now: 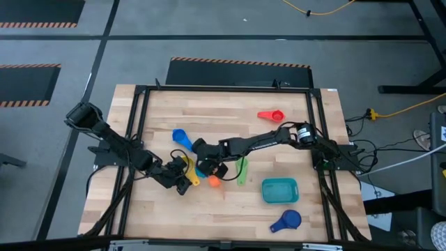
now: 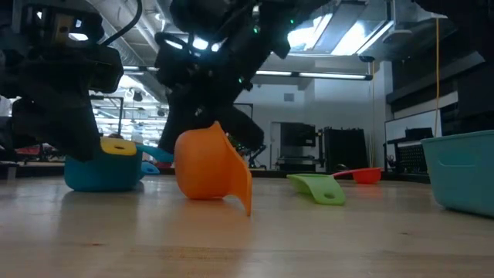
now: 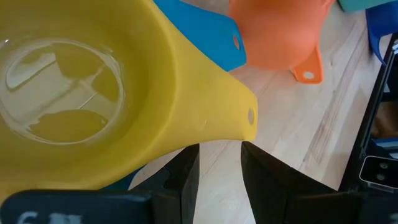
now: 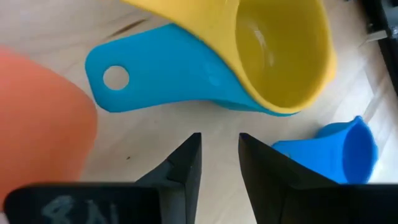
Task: Nest measuring cups in basket
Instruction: Adjust the yellow measuring nest cup, then stack the dark blue measuring nest cup into the yellow measuring nest cup
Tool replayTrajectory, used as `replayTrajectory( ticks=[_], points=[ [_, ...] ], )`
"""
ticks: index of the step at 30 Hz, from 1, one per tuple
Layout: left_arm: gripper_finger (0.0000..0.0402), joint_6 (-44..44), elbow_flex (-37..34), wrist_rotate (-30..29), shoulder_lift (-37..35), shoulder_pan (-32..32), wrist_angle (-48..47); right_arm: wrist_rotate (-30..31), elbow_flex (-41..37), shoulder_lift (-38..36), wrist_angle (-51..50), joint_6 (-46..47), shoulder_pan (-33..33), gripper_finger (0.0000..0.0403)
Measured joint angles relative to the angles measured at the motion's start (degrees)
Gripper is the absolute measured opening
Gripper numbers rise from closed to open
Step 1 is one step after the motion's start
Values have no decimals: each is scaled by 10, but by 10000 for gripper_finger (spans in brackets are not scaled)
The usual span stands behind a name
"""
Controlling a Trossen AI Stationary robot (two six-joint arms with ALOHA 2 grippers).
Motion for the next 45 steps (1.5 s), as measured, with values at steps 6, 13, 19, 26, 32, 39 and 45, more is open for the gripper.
replayTrajectory(
  ticks=[6,13,19,26,32,39,45],
  points=[
    [111,-1,0,0,0,0,0,-31,-10,0,18,3,8,111],
    [111,-2,0,-31,0,0,27,-32,-6,0,40,-4,20,111],
    [111,-2,0,-32,0,0,38,-32,-6,0,40,-4,20,111],
    [111,3,0,8,0,-10,37,18,-6,-9,32,-7,19,111],
    [111,16,0,1,0,-27,37,14,-6,-63,-30,-3,19,111],
    [111,20,0,-15,0,-28,38,4,-6,-158,-206,48,27,111],
    [111,55,0,-31,0,-28,50,-51,-6,-253,-387,176,28,111]
  ],
)
